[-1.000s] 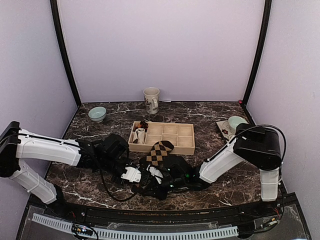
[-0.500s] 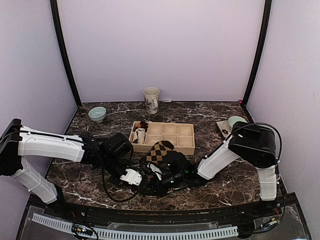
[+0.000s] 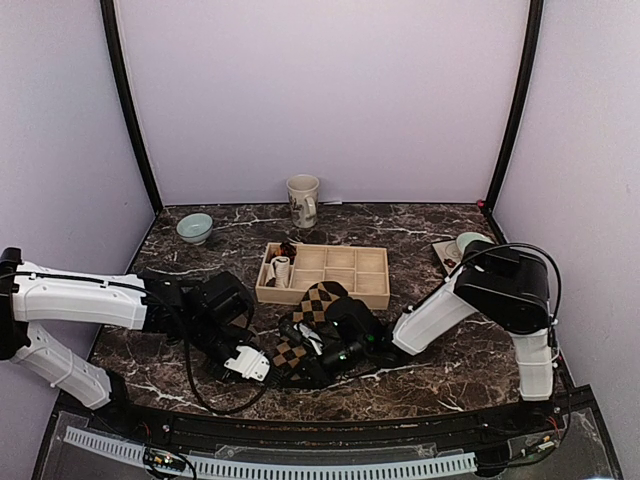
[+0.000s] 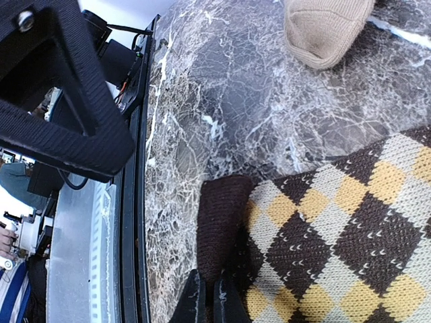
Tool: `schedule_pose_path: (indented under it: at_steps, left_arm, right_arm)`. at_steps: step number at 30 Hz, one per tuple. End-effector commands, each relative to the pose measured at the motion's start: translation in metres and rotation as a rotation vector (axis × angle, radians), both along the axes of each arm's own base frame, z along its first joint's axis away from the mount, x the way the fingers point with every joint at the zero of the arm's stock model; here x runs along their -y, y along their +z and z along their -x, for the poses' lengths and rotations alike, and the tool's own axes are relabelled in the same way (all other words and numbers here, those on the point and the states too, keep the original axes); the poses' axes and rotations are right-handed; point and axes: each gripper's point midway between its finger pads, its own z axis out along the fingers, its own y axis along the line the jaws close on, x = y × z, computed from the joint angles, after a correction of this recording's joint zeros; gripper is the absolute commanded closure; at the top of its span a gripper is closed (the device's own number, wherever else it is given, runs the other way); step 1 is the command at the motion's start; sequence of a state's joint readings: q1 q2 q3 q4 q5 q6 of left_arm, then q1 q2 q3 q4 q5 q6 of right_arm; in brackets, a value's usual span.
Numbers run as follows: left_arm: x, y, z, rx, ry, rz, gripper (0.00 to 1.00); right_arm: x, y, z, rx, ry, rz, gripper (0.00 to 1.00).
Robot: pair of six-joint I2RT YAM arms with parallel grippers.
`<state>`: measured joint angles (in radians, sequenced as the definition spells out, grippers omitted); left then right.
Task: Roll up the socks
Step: Roll the sock at the center of the board.
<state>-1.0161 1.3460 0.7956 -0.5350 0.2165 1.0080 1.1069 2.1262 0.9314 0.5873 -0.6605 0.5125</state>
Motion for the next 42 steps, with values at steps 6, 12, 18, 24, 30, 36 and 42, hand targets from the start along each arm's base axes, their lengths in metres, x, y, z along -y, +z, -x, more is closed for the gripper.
schedule_pose_path:
  at_steps: [6,12,18,24,30,36,42]
  left_arm:
    - [-0.006,0.006,-0.003,-0.064,0.146,-0.104,0.69]
    - [0.004,-0.007,0.003,-0.014,0.095,0.030,0.66]
    - [-0.001,-0.015,0.002,0.026,0.070,0.015,0.65]
    - [0.017,-0.004,-0.010,0.061,0.033,0.014,0.64]
    - [-0.001,-0.017,-0.016,0.106,0.093,-0.023,0.64]
    - [0.004,-0.021,0.003,-0.026,0.157,0.052,0.61]
    - [-0.001,-0.005,-0.024,0.063,0.222,0.100,0.61]
  right_arm:
    - [0.091,-0.124,0.025,-0.175,-0.067,0.516,1.00]
    - [0.094,-0.126,0.025,-0.178,-0.070,0.525,1.00]
    - [0.096,-0.132,0.029,-0.203,-0.066,0.522,1.00]
    - [0.095,-0.134,0.030,-0.216,-0.064,0.524,1.00]
    - [0.099,-0.135,0.032,-0.234,-0.068,0.537,1.00]
    - [0.092,-0.133,0.031,-0.257,-0.063,0.526,1.00]
    - [0.085,-0.129,0.031,-0.286,-0.066,0.503,1.00]
